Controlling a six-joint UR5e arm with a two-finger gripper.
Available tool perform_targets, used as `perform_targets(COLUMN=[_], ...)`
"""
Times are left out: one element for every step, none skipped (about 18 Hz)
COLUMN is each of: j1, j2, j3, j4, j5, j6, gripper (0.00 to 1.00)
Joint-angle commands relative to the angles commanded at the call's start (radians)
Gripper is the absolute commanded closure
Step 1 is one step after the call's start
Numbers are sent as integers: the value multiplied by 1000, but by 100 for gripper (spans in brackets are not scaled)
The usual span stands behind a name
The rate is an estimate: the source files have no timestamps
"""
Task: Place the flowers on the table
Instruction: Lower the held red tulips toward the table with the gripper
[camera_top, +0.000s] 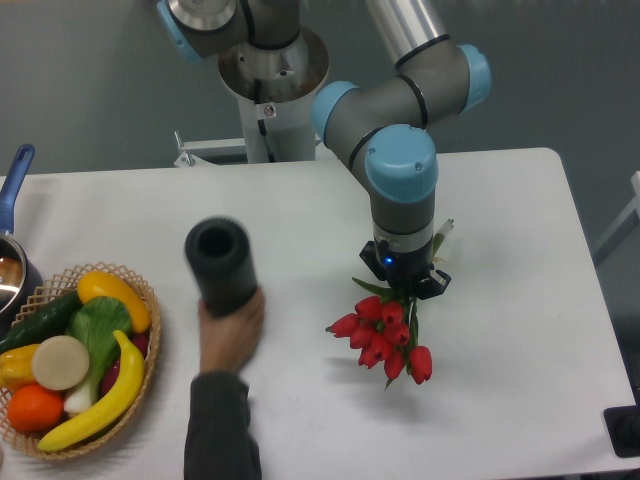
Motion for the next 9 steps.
perform_targets(j1=[0, 0, 0, 0, 0, 0, 0, 0, -2], j2=[0, 2, 2, 2, 0, 0, 0, -2, -9], j3=[0, 0, 2, 3, 5, 6, 8, 8, 8], j4=[0, 0, -2, -2, -2, -2, -2, -2, -2], j5=[0, 0, -2, -2, -2, -3, -2, -3, -2], j6=[0, 0, 2, 2, 2, 2, 2, 2, -3], gripper=[97, 97, 97, 96, 96, 96, 96, 96, 96])
